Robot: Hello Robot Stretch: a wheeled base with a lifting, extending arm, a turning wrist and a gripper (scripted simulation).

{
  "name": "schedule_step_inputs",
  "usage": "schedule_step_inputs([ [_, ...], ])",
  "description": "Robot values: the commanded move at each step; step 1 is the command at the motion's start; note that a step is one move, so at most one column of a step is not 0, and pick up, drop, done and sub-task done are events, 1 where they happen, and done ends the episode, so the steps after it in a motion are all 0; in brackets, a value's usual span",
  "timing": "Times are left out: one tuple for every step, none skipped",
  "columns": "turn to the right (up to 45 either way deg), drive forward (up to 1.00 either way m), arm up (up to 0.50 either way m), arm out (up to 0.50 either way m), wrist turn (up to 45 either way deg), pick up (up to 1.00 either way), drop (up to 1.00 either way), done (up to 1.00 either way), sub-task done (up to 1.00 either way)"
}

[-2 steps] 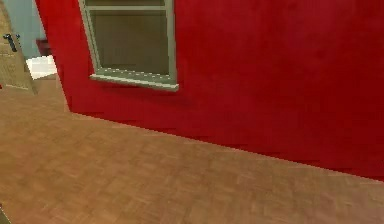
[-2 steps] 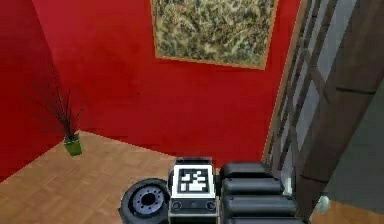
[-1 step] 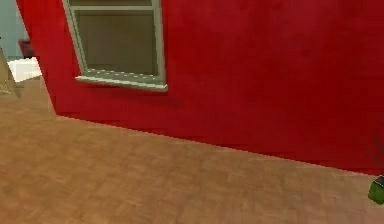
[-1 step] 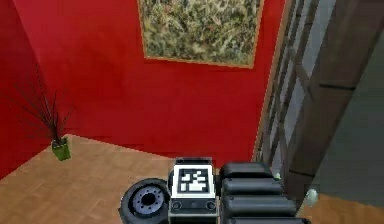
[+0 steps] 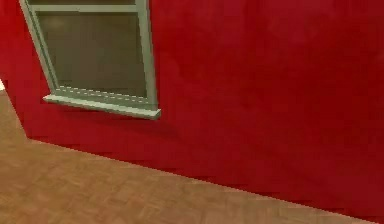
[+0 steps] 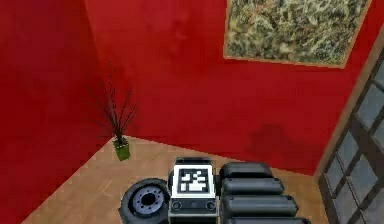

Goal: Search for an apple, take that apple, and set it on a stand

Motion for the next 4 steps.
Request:
schedule_step_inputs([
  [-30.0, 0.0, 0.0, 0.0, 0.0, 0.0, 0.0, 0.0, 0.0],
  [0.0, 0.7, 0.0, 0.0, 0.0, 0.0, 0.0, 0.0, 0.0],
  [-33.0, 0.0, 0.0, 0.0, 0.0, 0.0, 0.0, 0.0, 0.0],
  [0.0, 0.05, 0.0, 0.0, 0.0, 0.0, 0.0, 0.0, 0.0],
])
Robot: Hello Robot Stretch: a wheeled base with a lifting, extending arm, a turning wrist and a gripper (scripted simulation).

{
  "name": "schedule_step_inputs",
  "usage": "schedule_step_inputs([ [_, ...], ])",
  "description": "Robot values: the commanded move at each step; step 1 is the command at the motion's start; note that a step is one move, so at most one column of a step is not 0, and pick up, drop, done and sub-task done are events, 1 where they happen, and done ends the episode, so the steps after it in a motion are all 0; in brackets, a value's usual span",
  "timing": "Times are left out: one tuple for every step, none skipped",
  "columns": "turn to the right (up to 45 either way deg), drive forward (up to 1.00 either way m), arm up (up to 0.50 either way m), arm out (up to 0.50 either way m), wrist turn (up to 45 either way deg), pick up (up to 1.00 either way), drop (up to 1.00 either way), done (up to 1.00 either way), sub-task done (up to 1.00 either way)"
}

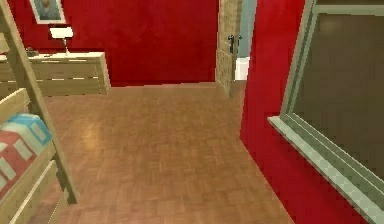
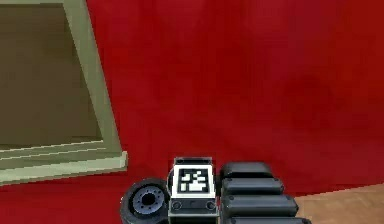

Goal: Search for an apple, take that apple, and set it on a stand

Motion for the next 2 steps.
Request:
schedule_step_inputs([
  [-9.0, 0.0, 0.0, 0.0, 0.0, 0.0, 0.0, 0.0, 0.0],
  [0.0, 0.15, 0.0, 0.0, 0.0, 0.0, 0.0, 0.0, 0.0],
])
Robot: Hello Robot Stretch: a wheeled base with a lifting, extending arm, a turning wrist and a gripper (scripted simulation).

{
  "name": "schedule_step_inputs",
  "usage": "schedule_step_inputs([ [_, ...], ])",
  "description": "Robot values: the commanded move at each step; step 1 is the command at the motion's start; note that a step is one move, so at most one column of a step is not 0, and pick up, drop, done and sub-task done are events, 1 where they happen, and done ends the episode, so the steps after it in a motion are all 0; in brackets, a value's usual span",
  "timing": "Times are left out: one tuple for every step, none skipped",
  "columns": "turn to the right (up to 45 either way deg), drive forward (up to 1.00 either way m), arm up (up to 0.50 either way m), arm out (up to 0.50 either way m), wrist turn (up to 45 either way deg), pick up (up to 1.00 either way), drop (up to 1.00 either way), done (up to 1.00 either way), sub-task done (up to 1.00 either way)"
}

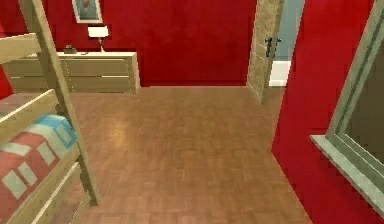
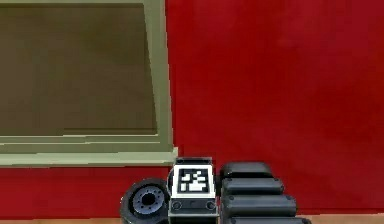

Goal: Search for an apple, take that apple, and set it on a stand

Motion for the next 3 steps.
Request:
schedule_step_inputs([
  [15.0, 0.0, 0.0, 0.0, 0.0, 0.0, 0.0, 0.0, 0.0],
  [0.0, 1.0, 0.0, 0.0, 0.0, 0.0, 0.0, 0.0, 0.0],
  [0.0, 1.0, 0.0, 0.0, 0.0, 0.0, 0.0, 0.0, 0.0],
])
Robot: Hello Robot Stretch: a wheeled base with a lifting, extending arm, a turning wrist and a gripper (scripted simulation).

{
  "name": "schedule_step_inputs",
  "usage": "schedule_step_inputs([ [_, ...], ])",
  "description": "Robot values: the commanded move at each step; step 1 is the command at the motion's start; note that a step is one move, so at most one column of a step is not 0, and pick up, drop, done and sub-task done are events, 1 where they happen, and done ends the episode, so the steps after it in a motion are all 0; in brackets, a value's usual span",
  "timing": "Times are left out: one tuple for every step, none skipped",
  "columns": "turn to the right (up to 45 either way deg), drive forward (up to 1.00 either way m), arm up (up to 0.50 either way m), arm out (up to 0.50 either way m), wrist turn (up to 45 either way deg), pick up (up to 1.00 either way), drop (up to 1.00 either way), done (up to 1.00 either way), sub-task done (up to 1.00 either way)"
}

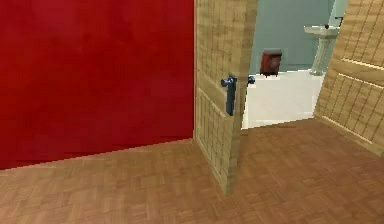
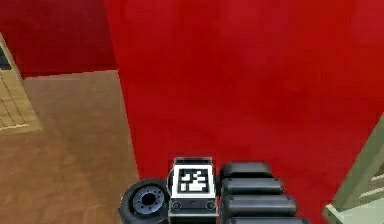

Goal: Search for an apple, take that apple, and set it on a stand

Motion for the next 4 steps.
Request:
schedule_step_inputs([
  [3.0, 0.0, 0.0, 0.0, 0.0, 0.0, 0.0, 0.0, 0.0],
  [0.0, 0.2, 0.0, 0.0, 0.0, 0.0, 0.0, 0.0, 0.0],
  [42.0, 0.0, 0.0, 0.0, 0.0, 0.0, 0.0, 0.0, 0.0],
  [0.0, 0.95, 0.0, 0.0, 0.0, 0.0, 0.0, 0.0, 0.0],
])
